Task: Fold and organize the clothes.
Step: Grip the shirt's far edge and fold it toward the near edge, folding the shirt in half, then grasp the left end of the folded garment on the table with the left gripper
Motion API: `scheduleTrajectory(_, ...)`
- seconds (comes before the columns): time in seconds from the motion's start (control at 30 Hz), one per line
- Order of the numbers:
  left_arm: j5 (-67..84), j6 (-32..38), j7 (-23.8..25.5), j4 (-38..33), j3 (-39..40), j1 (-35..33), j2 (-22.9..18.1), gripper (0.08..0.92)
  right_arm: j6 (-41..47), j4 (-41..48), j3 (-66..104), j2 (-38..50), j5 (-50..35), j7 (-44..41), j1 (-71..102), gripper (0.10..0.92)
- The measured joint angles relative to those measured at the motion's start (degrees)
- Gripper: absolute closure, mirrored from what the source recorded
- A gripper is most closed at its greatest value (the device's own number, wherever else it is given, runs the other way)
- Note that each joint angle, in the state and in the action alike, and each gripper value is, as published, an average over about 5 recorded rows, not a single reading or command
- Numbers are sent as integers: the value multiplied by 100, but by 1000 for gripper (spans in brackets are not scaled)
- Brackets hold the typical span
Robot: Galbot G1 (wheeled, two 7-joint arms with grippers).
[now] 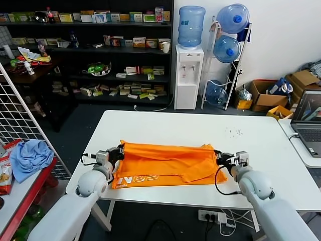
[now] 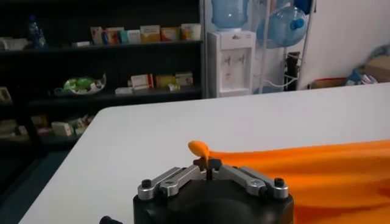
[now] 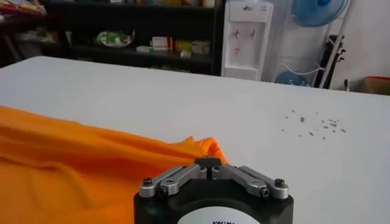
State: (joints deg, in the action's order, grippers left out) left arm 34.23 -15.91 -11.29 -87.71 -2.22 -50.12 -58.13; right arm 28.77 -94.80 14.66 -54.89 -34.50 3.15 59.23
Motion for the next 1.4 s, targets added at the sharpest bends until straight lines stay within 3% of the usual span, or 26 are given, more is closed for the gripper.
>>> scheduleTrajectory(0.3, -103, -60, -139, -745, -224, -1044, 210, 904, 203, -758, 75, 227, 127, 292, 872, 898)
scheduleTrajectory(0.5, -196, -78, -222, -961, -319, -1436, 215, 871, 210, -986, 106, 275, 211, 398, 1118, 775)
scheduleTrajectory(1.13, 613, -360, -627, -1112, -818, -1563, 126, 318, 256, -1439, 128, 390, 123, 618, 1425, 238)
scheduleTrajectory(1.23, 873, -439, -687, -1080, -846, -1541, 62, 222, 265, -1484, 139, 396, 102, 638, 1463, 209)
scheduleTrajectory(1.4, 1171, -525, -730, -1006, -853, -1496, -37, 182, 270, -1536, 161, 398, 83, 658, 1515, 203)
